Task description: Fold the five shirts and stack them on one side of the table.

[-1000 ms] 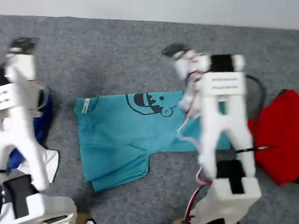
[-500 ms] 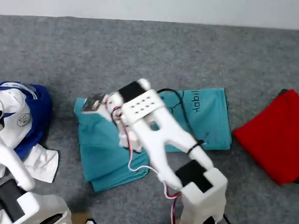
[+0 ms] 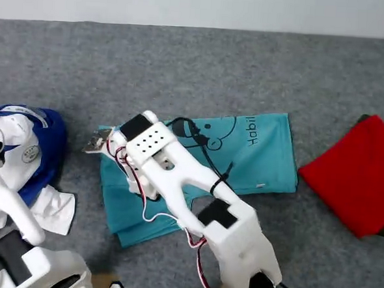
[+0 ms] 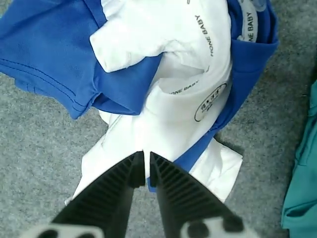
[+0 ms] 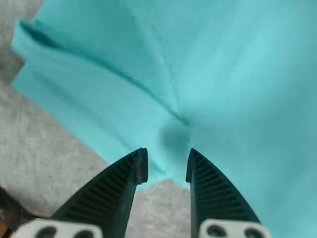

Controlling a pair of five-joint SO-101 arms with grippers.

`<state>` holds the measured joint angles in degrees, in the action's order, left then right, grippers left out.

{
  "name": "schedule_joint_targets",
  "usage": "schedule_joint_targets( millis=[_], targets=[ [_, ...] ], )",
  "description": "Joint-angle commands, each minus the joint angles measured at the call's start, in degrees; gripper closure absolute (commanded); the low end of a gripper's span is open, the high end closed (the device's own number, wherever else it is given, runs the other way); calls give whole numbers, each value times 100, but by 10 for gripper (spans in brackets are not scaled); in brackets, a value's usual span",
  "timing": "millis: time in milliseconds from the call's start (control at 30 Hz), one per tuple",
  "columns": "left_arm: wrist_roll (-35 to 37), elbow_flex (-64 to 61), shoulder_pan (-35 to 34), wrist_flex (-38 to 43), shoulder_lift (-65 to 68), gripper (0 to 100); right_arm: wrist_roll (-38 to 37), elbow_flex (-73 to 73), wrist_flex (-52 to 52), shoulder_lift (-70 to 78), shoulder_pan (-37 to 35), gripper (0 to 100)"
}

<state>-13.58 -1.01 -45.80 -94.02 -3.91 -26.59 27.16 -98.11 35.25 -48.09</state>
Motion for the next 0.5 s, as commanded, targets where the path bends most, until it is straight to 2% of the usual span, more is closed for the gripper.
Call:
schedule_joint_targets(
  millis=[0, 233, 400, 467],
  targets=[
    [-70, 180, -35, 105, -35, 966, 97, 695, -119, 180, -48, 854],
    [-79, 180, -35, 149, -35, 966, 79, 800, -259, 558, 22, 856],
    [-79, 180, -26, 185, -35, 966, 62, 800, -321, 567, 31, 940],
    [-79, 180, -26, 185, -35, 966, 62, 800, -277, 576, 31, 939]
  ],
)
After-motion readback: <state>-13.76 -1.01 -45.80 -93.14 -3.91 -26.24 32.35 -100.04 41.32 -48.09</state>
